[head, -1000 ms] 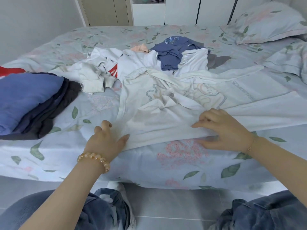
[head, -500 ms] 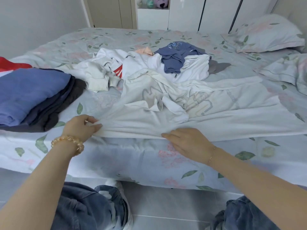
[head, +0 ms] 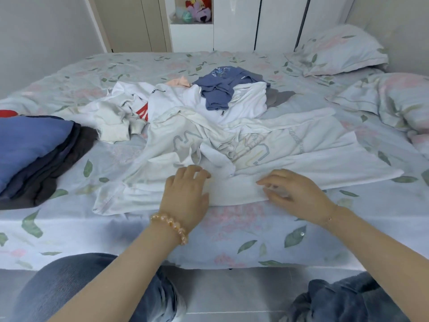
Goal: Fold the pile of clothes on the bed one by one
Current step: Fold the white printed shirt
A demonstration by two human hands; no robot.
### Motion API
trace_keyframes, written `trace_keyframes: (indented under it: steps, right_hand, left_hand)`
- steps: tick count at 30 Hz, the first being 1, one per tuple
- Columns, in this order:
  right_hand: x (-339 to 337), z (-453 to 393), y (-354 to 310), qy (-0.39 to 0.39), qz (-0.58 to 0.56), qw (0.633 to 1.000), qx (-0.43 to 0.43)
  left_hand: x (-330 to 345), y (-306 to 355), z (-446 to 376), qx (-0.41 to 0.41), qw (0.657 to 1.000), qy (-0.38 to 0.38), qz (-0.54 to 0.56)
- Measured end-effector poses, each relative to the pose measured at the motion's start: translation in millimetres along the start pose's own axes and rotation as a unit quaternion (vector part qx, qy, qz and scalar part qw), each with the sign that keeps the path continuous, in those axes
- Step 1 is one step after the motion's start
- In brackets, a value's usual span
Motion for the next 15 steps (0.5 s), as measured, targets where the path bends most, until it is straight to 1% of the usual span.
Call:
trace_keyframes:
  steps: [1, 3, 5, 7, 10, 12, 13, 15]
  right_hand:
    - [-16, 12, 26, 0.020, -0.007, 0.998, 0.053]
    - [-46, 40, 81, 0.058, -0.006, 0.987, 0.149]
    - [-73, 69, 137, 0.106, 0.015, 0.963, 0.249]
    - [-98, 101, 189, 0.155, 0.048, 0.917, 0.363]
    - [-125, 150, 255, 0.174, 0.058, 0.843, 0.506]
    - [-137, 170, 282, 0.194, 0.014, 0.807, 0.558]
    - [-141, 173, 289, 0.206, -0.004, 0.796, 0.570]
    - [-141, 163, 296, 0.203, -0.051, 0.793, 0.572]
  left_hand:
    - [5, 29, -7, 0.045, 0.999, -0.009, 0.013]
    - [24, 79, -21, 0.105, 0.993, -0.046, 0.036]
    - [49, 124, -36, 0.147, 0.985, -0.090, 0.032]
    - [77, 165, -48, 0.184, 0.973, -0.135, 0.023]
    - [121, 210, -61, 0.211, 0.960, -0.184, 0.001]
    - [140, 231, -72, 0.209, 0.960, -0.185, -0.014]
    - [146, 238, -78, 0.201, 0.962, -0.183, -0.019]
    - [155, 246, -89, 0.178, 0.967, -0.180, -0.030]
Point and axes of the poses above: each hand's wrist, its own z-axis away from the middle knuckle, its own x-axis out of the palm, y = z × x, the point moved 8 cm from there along -z, towards the middle knuckle, and after that the axes turned 1 degree about -z, right-handed, at the moved point
